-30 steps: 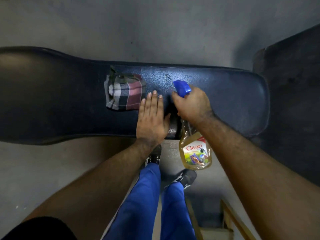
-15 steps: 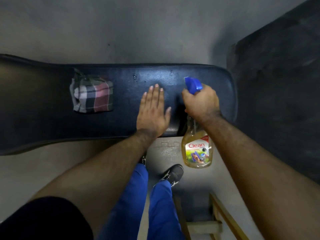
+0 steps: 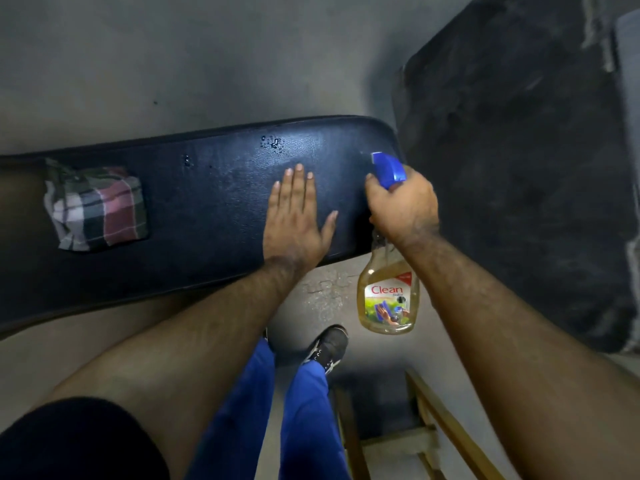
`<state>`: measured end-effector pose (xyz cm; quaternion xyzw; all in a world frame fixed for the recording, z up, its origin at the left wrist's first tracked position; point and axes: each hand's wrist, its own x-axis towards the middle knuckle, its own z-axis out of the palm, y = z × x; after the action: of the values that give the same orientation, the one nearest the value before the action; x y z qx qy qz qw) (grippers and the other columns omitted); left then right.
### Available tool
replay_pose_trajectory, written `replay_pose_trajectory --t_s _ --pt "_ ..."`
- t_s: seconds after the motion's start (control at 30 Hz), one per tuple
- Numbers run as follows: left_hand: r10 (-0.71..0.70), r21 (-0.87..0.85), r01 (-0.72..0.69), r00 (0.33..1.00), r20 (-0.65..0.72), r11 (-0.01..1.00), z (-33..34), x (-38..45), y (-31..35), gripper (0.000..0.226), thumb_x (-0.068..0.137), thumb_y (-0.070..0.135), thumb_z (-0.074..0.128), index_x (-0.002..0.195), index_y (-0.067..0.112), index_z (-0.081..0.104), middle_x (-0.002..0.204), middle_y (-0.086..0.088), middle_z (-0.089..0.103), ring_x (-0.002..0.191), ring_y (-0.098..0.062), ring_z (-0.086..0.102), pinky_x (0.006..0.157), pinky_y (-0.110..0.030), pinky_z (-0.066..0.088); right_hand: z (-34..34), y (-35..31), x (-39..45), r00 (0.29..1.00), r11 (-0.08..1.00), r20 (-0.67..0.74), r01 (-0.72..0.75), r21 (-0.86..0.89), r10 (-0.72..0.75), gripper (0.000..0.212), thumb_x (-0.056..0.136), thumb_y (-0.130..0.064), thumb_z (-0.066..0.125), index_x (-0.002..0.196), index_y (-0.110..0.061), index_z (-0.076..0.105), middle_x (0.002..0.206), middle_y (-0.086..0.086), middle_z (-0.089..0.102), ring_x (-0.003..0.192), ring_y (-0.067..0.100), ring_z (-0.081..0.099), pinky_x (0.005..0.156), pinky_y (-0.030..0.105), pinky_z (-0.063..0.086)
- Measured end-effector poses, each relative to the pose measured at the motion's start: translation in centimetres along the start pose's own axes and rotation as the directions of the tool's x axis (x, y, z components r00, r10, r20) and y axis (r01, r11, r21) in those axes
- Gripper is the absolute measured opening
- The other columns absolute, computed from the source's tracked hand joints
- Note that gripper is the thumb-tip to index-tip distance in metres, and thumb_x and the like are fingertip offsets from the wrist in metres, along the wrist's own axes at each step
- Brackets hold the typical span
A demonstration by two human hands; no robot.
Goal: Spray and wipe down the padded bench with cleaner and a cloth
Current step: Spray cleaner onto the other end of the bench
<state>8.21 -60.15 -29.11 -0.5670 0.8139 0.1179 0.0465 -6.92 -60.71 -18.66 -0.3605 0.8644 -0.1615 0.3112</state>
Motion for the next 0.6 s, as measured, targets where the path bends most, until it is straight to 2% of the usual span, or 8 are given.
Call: replay_pose_trajectory --t_s 0.1,0.27,0.43,0.53,0.6 --pt "0.004 0.016 -0.004 1.000 -0.015 1.000 0.0 0.0 0.1 0.077 0.098 0.056 0.024 0.154 0.003 0.016 0.163 -0.017 0.010 0.151 -0.028 0.005 0.122 -0.045 0.009 -0.1 0.9 -0.1 1.000 0.999 0.009 -0.029 0.024 0.029 0.041 0.076 -0.053 0.053 0.082 -0.014 0.061 0.083 0.010 0.071 0.080 0.035 0.070 0.077 0.048 0.059" --pt "0.002 0.022 -0.002 1.000 -0.024 1.000 0.1 0.0 0.1 0.077 0.098 0.056 0.024 0.154 0.003 0.017 0.163 -0.016 0.011 0.151 -0.027 0.006 0.122 -0.045 0.010 -0.3 2.6 -0.7 0.996 0.996 0.077 -0.055 0.074 0.049 0.046 0.070 -0.060 0.052 0.090 -0.019 0.059 0.084 0.005 0.071 0.076 0.034 0.071 0.077 0.043 0.059" --pt "0.010 0.009 -0.009 0.997 -0.072 1.000 0.2 0.0 0.2 0.077 0.097 0.054 0.027 0.153 0.003 0.021 0.162 -0.016 0.015 0.151 -0.028 0.009 0.122 -0.045 0.010 -1.0 5.4 -2.4 0.997 0.998 0.072 -0.040 0.039 0.037 0.039 0.077 -0.056 0.055 0.087 -0.018 0.055 0.081 0.004 0.069 0.075 0.032 0.069 0.075 0.043 0.058" --pt "0.003 0.017 -0.001 0.997 -0.081 1.000 0.1 -0.2 0.3 0.076 0.098 0.055 0.026 0.153 0.003 0.021 0.162 -0.016 0.015 0.151 -0.028 0.009 0.122 -0.044 0.009 -1.0 6.8 -4.2 0.990 0.994 0.112 -0.093 0.057 0.086 0.048 0.070 -0.064 0.047 0.086 -0.020 0.056 0.081 0.004 0.069 0.073 0.032 0.071 0.072 0.044 0.060" --pt "-0.002 0.024 0.005 0.996 -0.094 1.000 0.1 -0.1 0.4 0.075 0.098 0.054 0.026 0.153 0.004 0.022 0.162 -0.015 0.016 0.151 -0.028 0.010 0.122 -0.043 0.009 -1.1 7.6 -5.2 0.985 0.989 0.112 -0.139 0.041 0.133 0.041 0.076 -0.057 0.051 0.078 -0.017 0.057 0.081 0.005 0.069 0.077 0.032 0.070 0.074 0.043 0.060"
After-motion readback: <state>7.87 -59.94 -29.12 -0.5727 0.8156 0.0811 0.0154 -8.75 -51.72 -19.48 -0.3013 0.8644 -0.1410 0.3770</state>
